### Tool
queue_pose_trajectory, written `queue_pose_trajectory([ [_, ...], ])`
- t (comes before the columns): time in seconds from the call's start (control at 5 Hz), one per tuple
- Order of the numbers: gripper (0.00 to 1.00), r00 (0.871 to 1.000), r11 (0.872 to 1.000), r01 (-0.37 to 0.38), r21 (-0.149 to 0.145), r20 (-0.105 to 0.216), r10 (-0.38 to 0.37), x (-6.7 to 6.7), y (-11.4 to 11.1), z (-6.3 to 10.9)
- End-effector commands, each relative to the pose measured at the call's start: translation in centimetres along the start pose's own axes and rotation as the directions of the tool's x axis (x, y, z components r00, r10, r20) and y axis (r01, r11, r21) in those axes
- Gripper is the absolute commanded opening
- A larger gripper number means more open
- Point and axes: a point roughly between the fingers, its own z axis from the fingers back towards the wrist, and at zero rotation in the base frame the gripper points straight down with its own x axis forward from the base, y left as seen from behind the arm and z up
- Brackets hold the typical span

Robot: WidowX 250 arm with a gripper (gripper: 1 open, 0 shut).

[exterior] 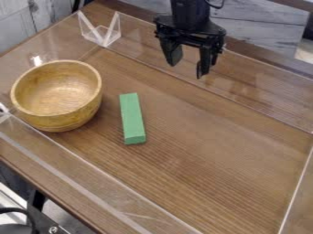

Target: Put the green block in the brown bowl

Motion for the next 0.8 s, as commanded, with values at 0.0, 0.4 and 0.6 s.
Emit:
queue_pose_trajectory([
  [0.0,1.0,0.997,1.0,0.007,0.006,0.077,-0.007,1.43,0.3,1.89],
  [0.4,1.0,0.996,1.0,0.01,0.001,0.088,-0.01,1.72,0.36,2.0],
  [0.6,1.0,0.996,1.0,0.01,-0.001,0.092,-0.01,1.88,0.39,2.01],
])
